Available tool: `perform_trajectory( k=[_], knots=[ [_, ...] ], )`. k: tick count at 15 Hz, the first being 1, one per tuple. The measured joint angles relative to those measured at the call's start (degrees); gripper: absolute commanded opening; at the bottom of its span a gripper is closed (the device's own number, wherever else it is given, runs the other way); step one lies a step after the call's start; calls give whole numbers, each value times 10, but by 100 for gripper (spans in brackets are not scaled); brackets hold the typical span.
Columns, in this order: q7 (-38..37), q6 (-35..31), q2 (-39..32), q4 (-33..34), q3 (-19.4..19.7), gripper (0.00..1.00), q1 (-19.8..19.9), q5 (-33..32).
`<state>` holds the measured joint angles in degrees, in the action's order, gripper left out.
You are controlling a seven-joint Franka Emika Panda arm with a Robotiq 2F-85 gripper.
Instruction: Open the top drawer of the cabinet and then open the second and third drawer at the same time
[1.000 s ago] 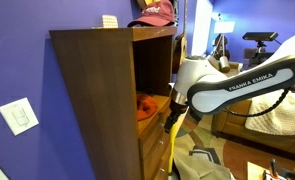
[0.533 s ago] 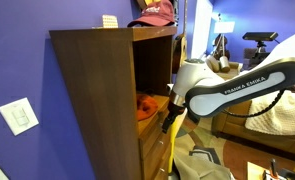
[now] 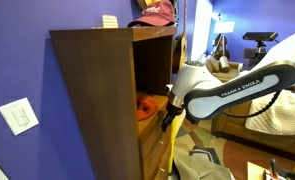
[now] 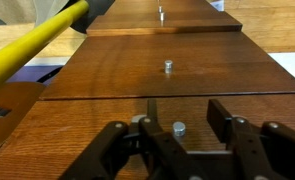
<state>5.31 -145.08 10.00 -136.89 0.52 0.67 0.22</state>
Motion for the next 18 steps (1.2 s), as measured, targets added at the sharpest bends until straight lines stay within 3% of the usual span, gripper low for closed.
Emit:
perform_trajectory(
  k=[3, 4, 14, 18],
  knots=[
    [6, -15, -2, -2, 1, 2, 0, 0],
    [7, -20, -3, -2, 1, 0, 0, 0],
    [19, -26, -5, -4, 1, 3, 0, 0],
    [18, 20, -1, 4, 2, 3, 3, -19]
  ],
)
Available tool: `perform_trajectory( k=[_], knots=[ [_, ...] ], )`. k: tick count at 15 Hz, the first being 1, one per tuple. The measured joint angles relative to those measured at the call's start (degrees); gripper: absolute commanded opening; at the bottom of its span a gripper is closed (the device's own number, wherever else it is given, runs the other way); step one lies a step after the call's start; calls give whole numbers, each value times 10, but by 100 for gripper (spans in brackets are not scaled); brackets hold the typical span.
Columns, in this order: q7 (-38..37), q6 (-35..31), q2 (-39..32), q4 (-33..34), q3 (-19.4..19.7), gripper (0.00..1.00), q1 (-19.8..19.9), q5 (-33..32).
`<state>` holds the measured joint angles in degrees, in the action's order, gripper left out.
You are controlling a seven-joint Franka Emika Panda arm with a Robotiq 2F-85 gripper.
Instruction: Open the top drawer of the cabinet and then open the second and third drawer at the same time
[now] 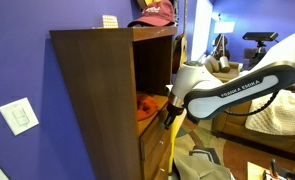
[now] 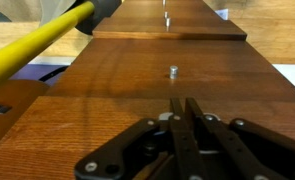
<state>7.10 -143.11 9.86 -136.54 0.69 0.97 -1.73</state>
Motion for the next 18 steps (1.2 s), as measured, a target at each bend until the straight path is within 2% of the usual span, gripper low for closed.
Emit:
perform_trajectory(
  k=[4, 5, 6, 8, 14, 18],
  knots=[
    [-1, 66, 9, -1, 7, 3, 16, -37],
    [-1, 77, 12, -2, 9, 37, 19, -42],
    [-1, 84, 15, -4, 11, 38, 21, -45],
    [-1, 85, 25, -7, 14, 51, 24, -45],
    [-3, 83, 49, -8, 14, 98, 18, -34],
    [-8, 51, 43, -24, 11, 100, 11, -23]
  ],
)
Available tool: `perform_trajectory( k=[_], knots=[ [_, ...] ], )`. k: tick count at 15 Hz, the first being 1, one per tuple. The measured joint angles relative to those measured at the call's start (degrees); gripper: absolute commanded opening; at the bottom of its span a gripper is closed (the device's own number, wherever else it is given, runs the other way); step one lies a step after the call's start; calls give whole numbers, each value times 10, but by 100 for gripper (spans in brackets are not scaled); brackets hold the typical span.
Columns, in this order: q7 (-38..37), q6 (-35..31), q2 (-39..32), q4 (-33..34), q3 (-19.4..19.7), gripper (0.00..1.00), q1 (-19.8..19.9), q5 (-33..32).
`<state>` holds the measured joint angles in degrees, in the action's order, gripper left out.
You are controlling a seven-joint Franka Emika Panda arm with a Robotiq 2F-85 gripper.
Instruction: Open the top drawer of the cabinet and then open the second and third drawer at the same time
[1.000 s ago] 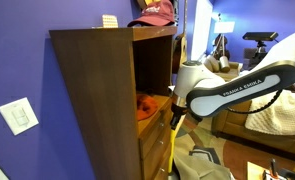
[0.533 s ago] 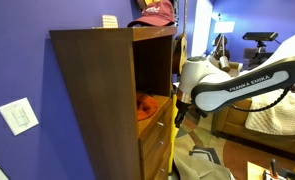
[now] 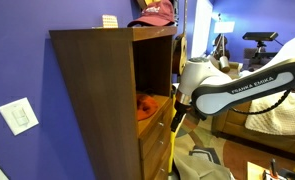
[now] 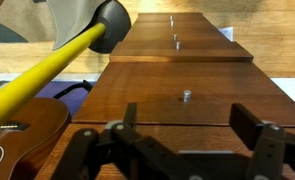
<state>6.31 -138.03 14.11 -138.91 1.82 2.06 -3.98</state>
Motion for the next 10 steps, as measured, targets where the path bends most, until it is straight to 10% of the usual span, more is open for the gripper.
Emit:
perform_trajectory(
  k=[5, 10],
  knots=[
    [-4, -98, -16, -25, -1, 98, -7, 31],
    [-3, -186, -29, -40, -1, 51, -19, 66]
  ],
)
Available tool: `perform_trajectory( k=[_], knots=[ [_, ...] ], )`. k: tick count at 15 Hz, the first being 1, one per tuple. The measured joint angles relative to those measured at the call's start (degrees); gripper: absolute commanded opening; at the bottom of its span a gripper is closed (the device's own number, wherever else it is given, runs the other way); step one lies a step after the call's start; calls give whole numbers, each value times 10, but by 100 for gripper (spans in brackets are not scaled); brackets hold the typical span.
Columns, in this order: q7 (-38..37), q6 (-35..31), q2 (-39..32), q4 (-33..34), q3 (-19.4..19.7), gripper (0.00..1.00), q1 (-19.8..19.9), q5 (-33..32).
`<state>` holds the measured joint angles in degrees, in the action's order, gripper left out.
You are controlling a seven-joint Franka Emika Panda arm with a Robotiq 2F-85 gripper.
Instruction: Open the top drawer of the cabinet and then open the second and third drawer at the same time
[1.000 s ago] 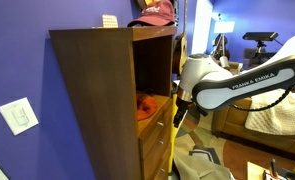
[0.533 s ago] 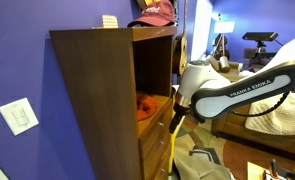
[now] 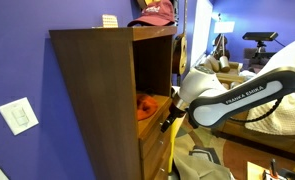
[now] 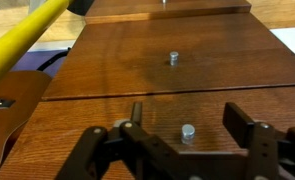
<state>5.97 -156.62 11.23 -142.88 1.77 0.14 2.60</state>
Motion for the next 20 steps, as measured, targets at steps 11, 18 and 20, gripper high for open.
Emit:
perform_trajectory(
  k=[11, 18, 20],
  knots=[
    [37, -69, -11, -11, 10, 4, -20, 44],
    [41, -49, -7, -8, 9, 4, -15, 18],
    [31, -17, 2, -5, 8, 4, -11, -7]
  ],
)
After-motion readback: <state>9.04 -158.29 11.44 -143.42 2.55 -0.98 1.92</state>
